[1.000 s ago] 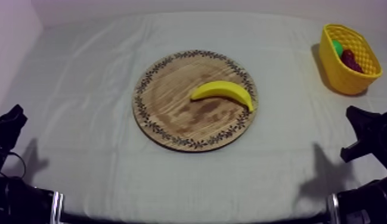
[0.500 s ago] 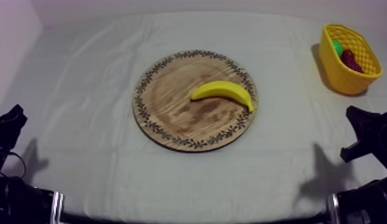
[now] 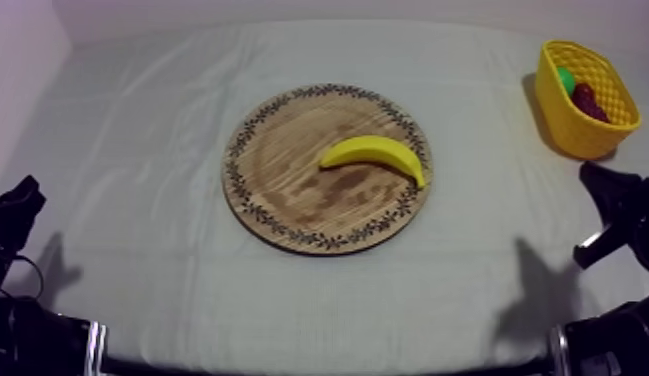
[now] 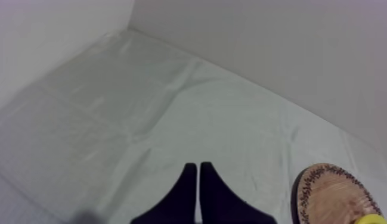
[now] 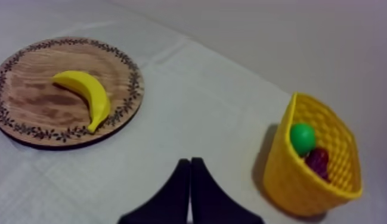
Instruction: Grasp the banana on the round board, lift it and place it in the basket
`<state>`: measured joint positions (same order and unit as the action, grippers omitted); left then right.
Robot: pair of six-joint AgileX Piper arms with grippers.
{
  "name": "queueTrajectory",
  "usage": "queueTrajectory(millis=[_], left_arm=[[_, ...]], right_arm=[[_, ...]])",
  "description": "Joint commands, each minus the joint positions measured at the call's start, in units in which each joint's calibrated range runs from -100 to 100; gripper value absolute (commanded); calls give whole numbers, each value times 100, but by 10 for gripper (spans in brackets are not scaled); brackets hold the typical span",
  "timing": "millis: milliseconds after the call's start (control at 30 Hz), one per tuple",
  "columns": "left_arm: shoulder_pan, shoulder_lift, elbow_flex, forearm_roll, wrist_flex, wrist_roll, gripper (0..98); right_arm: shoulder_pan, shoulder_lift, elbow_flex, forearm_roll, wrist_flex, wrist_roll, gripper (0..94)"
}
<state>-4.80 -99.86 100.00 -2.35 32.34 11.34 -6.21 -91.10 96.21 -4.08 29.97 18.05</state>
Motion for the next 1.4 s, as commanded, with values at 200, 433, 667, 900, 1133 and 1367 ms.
queueTrajectory(millis=[200, 433, 667, 900, 1133, 1367], left_arm=[[-1, 4, 0, -2, 0, 1, 1], [-1, 4, 0, -2, 0, 1, 1], [-1, 4, 0, -2, 0, -1, 1], [-1, 4, 0, -2, 0, 1, 1], [-1, 4, 0, -2, 0, -3, 1], [-1, 4, 0, -2, 0, -2, 1]], right_arm=[[235, 1561, -2293, -127, 1058, 196, 2], [377, 3407, -4263, -777, 2076, 913, 2], [-65, 5619, -6014, -932, 2696, 1179, 11], [-633, 7490, -7407, -687, 3240, 1264, 4], [-947, 8894, -8560, -538, 3788, 1354, 36], [-1196, 9981, -9274, -218, 4070, 1180, 133]])
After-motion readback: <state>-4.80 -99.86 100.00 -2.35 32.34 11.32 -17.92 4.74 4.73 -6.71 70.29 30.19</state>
